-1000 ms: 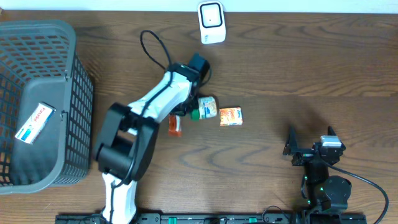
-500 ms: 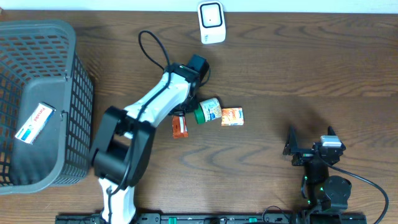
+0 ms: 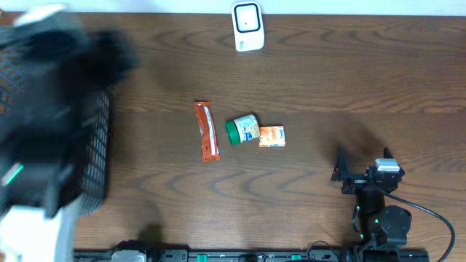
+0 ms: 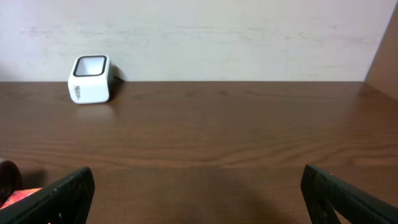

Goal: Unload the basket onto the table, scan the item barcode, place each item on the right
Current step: 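Lay the red snack bar left of the jar with the left gripper, then reach the left gripper into the basket and grasp the white Panadol box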

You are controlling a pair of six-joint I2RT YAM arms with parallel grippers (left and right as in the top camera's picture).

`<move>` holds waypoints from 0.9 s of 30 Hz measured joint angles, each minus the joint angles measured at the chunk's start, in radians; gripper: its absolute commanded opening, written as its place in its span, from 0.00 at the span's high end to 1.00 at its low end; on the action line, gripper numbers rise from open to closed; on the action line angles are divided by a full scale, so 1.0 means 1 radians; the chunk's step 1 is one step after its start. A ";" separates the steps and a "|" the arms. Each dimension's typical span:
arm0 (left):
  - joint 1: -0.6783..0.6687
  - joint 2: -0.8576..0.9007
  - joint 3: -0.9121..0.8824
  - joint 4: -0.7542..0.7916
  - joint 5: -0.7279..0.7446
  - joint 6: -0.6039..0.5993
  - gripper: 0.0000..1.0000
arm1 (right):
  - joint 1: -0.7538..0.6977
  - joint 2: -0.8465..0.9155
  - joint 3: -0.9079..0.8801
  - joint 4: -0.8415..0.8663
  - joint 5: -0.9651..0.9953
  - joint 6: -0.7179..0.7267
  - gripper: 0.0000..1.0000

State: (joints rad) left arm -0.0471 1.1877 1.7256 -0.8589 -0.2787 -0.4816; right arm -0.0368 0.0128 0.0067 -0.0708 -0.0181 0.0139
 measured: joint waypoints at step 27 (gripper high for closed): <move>0.629 0.613 -0.024 -0.285 0.145 -0.696 0.10 | 0.000 0.000 0.000 0.000 0.000 0.000 0.01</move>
State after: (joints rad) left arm 0.5816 1.8008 1.7020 -1.1435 -0.1337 -1.1774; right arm -0.0368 0.0128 0.0067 -0.0704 -0.0181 0.0139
